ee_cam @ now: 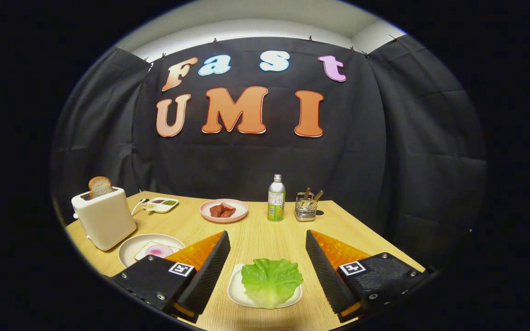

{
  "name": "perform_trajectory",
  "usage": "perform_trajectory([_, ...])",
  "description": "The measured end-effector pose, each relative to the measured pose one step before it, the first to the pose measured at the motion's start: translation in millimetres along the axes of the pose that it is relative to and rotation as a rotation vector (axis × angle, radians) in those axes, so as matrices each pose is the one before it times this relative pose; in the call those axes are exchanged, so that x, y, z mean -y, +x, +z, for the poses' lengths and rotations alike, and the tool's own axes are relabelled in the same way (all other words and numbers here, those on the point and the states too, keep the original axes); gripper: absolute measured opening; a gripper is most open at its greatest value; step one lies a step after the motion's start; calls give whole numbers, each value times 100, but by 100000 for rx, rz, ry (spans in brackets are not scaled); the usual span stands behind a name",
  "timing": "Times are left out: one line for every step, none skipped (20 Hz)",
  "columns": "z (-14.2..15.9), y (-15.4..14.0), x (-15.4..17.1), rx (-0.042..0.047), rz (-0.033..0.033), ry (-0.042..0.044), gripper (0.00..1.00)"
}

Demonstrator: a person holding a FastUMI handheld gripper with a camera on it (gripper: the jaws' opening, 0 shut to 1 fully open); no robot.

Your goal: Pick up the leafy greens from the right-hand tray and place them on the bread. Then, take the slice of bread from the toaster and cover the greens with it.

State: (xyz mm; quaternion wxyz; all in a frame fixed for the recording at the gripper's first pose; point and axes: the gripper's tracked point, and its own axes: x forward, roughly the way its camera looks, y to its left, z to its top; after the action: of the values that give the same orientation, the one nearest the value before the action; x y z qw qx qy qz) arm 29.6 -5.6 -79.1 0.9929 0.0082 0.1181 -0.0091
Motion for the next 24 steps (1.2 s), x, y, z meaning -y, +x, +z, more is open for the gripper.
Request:
perform_trajectory([-639,328,-63,-2070,-102,-367,99])
perform_trajectory([-758,279,14,-2965,-190,-410,99])
perform_trajectory([-835,259,-174,-3134,542,-173,99])
perform_trajectory([-718,246,-260,-2809,1332,714,99])
perform_trajectory([-637,285,-218,-2612,776,539,99])
perform_trajectory([-569,362,10,-1977,-326,-568,99])
perform_trajectory([-551,545,277,-1410,-768,-1102,99])
perform_trajectory([-436,351,37,-1485,-370,-809,99])
perform_trajectory([-509,393,-31,-1815,-120,-222,99])
perform_trajectory([-540,347,-45,-2070,164,95,99])
perform_trajectory([-737,485,-116,-2517,-56,-253,99])
perform_trajectory([-699,398,-75,-2639,239,-258,99])
perform_trajectory([-624,347,-154,-2386,585,-78,99])
perform_trajectory([-554,252,-92,-2422,533,-33,99])
perform_trajectory([-523,306,-109,-1812,248,-169,99])
perform_trajectory([-545,265,16,-2004,-31,-486,99])
perform_trajectory([-477,366,77,-1867,47,-215,99])
perform_trajectory([-405,193,-38,-1766,202,151,99])
perform_trajectory([-284,231,-9,-1686,273,635,99])
perform_trajectory([-372,198,-135,-2097,664,613,99])
perform_trajectory([-380,184,8,-1414,61,661,99])
perform_trajectory([-165,238,144,-1191,-129,291,99])
perform_trajectory([-274,137,71,-1160,-25,330,99])
perform_trajectory([-197,158,-31,-1210,123,191,99])
